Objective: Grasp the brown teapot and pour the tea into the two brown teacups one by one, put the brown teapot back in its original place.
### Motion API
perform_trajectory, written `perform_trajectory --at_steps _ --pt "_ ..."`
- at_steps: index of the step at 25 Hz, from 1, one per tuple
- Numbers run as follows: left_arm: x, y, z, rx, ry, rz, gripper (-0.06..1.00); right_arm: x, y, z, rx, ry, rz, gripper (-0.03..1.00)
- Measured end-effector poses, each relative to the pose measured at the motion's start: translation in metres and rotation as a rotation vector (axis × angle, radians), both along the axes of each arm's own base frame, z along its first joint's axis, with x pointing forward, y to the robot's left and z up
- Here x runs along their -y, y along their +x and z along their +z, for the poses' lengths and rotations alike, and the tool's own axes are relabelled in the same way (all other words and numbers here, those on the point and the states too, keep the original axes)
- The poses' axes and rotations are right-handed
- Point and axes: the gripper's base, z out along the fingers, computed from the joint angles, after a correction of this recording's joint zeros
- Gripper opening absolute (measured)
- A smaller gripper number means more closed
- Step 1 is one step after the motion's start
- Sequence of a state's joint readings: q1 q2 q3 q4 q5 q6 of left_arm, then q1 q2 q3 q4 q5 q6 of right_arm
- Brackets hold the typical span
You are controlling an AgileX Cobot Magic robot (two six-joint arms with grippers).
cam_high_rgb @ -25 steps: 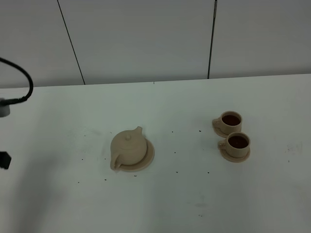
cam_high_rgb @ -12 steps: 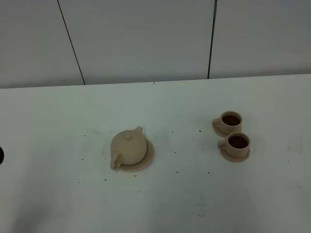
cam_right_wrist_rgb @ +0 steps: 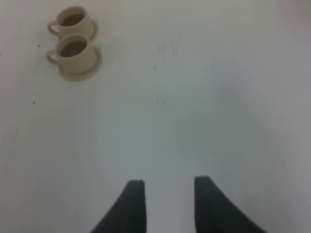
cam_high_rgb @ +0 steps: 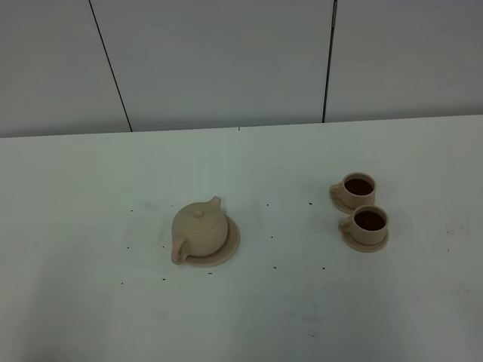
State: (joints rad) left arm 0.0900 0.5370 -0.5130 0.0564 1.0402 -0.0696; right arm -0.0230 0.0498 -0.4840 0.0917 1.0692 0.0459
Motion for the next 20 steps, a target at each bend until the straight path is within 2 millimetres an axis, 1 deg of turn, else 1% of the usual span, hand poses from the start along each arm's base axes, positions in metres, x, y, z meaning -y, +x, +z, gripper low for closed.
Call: perform_trajectory --at_steps 7,12,20 --pt "0.002 -0.027 0.01 0.191 0.016 0.002 0.46 0.0 0.0 0.0 0.0 0.0 0.0 0.24" --pt "0.004 -0.044 0.014 0.305 0.026 0.002 0.46 0.0 0.0 0.0 0.0 0.0 0.0 0.24" --pt "0.007 -0.063 0.015 0.429 0.051 -0.029 0.45 0.0 0.0 0.0 0.0 0.0 0.0 0.24"
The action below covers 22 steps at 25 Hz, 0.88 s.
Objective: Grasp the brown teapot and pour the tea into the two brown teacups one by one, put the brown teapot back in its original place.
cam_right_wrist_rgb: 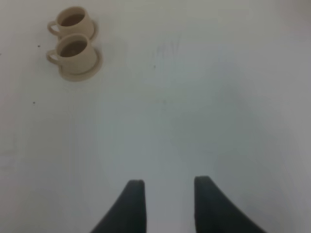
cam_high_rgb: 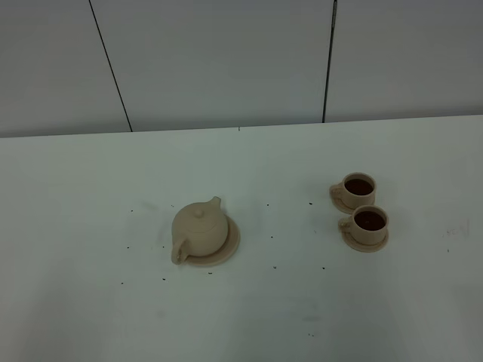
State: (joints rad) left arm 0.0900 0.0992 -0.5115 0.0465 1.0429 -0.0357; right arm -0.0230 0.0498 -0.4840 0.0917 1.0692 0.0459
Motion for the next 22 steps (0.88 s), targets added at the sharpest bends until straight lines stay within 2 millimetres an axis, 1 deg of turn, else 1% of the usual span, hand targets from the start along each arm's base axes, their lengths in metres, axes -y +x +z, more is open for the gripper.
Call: perform_trajectory --at_steps 9,22 --pt "0.004 -0.015 -0.002 0.092 0.028 -0.053 0.4 0.0 0.0 0.0 0.0 0.0 0.0 0.24" --pt "0.005 -0.015 -0.002 0.094 0.04 -0.073 0.4 0.0 0.0 0.0 0.0 0.0 0.0 0.24"
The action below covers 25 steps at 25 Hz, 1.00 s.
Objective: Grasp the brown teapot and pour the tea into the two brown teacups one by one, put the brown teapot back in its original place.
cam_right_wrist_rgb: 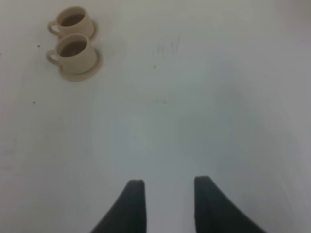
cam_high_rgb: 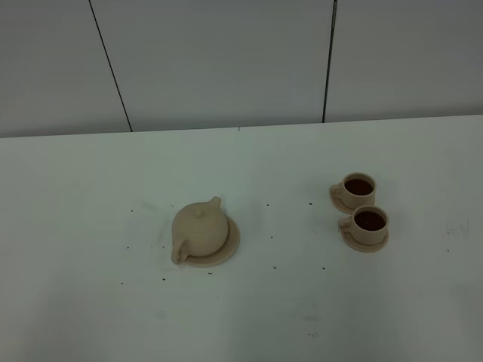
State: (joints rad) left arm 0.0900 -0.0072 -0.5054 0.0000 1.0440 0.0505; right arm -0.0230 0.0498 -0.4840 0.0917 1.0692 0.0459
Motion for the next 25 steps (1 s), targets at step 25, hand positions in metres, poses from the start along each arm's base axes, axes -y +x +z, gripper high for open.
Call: perform_trajectory --at_steps 25 --pt "0.0 0.0 0.0 0.0 0.0 -0.001 0.4 0.0 0.0 0.0 0.0 0.0 0.0 0.24"
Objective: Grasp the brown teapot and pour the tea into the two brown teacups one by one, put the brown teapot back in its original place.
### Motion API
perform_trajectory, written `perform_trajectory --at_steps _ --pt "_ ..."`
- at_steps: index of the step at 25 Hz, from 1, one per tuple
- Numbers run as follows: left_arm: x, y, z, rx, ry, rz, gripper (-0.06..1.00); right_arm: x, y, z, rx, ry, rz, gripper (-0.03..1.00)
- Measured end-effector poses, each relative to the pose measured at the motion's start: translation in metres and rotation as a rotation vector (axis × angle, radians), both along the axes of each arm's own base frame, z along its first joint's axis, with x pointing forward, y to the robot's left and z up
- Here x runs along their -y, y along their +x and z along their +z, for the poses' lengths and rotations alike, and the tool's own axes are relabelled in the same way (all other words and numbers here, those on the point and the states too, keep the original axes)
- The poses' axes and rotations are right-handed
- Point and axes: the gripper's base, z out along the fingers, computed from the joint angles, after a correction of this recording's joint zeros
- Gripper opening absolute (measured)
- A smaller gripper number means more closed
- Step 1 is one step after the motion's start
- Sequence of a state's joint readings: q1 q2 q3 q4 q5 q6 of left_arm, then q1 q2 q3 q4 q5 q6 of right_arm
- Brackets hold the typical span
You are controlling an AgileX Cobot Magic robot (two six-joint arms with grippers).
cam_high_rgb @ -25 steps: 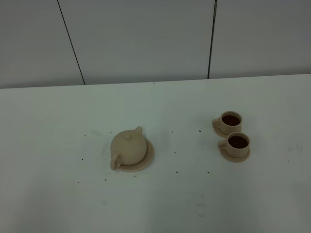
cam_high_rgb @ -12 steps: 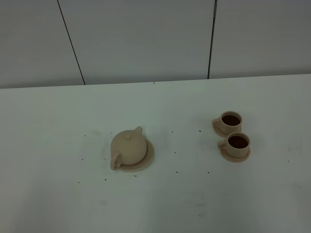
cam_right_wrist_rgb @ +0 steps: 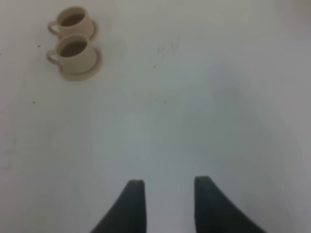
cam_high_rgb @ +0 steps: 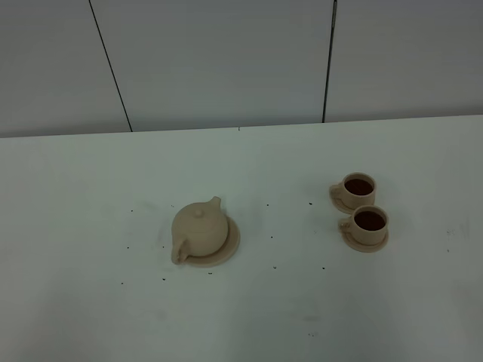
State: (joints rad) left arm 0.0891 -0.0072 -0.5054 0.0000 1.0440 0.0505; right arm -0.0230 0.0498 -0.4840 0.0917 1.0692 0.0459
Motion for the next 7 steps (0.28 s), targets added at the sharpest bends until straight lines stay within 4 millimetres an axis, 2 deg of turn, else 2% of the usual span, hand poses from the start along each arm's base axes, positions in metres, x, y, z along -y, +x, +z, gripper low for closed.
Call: perform_trajectory --at_steps 7 --pt "0.0 0.0 0.0 0.0 0.0 0.0 0.4 0.0 0.0 0.0 0.0 0.0 0.0 0.24"
